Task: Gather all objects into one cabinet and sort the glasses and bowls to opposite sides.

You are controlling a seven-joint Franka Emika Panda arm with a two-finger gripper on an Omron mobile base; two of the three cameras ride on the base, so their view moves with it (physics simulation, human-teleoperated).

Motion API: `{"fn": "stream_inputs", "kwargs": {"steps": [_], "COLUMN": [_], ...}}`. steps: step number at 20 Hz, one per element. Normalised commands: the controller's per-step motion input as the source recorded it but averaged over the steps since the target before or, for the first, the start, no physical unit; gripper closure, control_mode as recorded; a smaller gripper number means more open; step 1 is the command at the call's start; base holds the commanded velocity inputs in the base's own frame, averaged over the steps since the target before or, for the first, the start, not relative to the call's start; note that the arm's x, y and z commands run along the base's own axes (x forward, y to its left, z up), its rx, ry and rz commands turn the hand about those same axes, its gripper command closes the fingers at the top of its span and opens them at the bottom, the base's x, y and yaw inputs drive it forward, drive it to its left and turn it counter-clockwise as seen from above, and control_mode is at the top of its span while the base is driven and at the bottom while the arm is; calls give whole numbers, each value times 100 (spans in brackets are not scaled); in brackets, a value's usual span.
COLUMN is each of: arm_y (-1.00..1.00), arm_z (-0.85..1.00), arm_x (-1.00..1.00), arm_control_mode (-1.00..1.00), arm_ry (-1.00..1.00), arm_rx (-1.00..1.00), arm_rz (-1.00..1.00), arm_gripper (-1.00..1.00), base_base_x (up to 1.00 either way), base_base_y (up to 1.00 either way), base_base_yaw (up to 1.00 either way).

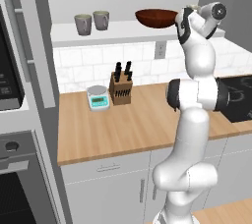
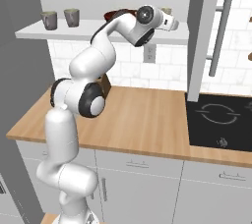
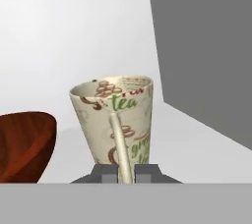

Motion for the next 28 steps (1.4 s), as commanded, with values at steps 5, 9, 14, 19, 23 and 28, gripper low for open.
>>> {"fn": "stream_inputs", "kwargs": {"steps": [5,9,14,19,23,28], "arm_y": [30,65,71,64,100,100], "arm_z": [6,9,39,96,20,-4], "arm_x": [-89,-100,-100,-100,-73,-18], "arm_control_mode": [-100,-100,-100,-100,-100,-100], "arm_ry": [-18,-7,-2,0,18,19], "arm_rx": [-1,-3,-13,-10,-17,-10], "arm_rz": [1,1,3,6,24,34], "arm_gripper": [100,100,100,100,100,100], "base_base_x": [0,0,0,0,0,0], "base_base_y": [0,0,0,0,0,0], "base_base_yaw": [0,0,0,0,0,0]}}
